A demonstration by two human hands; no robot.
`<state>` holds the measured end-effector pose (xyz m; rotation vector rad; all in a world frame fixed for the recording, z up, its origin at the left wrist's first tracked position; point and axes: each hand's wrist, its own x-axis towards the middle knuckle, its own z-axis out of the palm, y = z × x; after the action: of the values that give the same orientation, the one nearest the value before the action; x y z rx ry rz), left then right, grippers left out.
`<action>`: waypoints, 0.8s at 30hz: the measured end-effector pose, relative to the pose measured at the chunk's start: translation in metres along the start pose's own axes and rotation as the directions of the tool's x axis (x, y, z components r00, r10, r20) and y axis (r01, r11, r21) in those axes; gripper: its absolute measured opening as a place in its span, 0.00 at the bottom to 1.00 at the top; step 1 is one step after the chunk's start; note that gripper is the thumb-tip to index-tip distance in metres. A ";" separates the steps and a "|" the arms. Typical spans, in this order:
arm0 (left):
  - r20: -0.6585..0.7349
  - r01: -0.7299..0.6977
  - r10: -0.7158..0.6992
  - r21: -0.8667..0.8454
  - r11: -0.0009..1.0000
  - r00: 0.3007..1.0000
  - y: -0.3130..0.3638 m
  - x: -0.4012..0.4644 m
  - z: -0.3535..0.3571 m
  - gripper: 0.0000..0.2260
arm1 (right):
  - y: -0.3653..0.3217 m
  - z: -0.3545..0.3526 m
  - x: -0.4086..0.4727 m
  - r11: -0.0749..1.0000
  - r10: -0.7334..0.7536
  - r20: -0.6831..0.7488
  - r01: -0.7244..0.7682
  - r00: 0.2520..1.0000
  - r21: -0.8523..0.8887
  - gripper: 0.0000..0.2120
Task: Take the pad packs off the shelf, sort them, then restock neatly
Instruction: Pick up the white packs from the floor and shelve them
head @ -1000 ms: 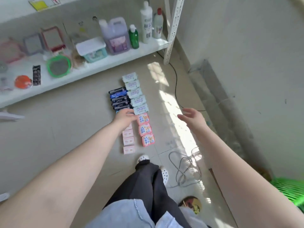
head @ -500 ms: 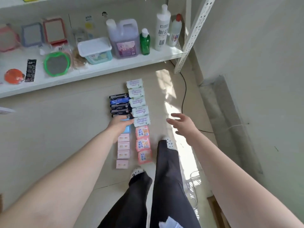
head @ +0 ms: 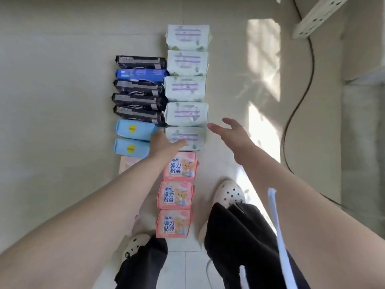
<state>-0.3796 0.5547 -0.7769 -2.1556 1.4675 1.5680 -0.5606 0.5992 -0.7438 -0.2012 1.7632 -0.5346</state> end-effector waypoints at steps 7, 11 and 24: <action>-0.024 0.010 -0.011 -0.014 1.000 1.000 -0.034 0.064 0.033 0.37 | 0.001 0.051 0.099 0.996 -0.091 -0.013 0.091 0.996 0.001 0.49; 0.017 -0.025 0.027 -0.105 0.994 0.999 -0.040 0.082 0.035 0.37 | -0.002 0.059 0.122 0.993 -0.102 -0.070 0.097 0.992 -0.074 0.46; -0.069 -0.217 0.211 -0.091 0.972 0.975 -0.023 0.028 0.007 0.29 | -0.014 0.038 0.057 0.975 -0.103 -0.164 0.132 0.981 0.177 0.22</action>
<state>-0.3671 0.5537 -0.8117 -2.1761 1.7282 1.6906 -0.5412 0.5540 -0.7937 -0.1358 1.8450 -0.8167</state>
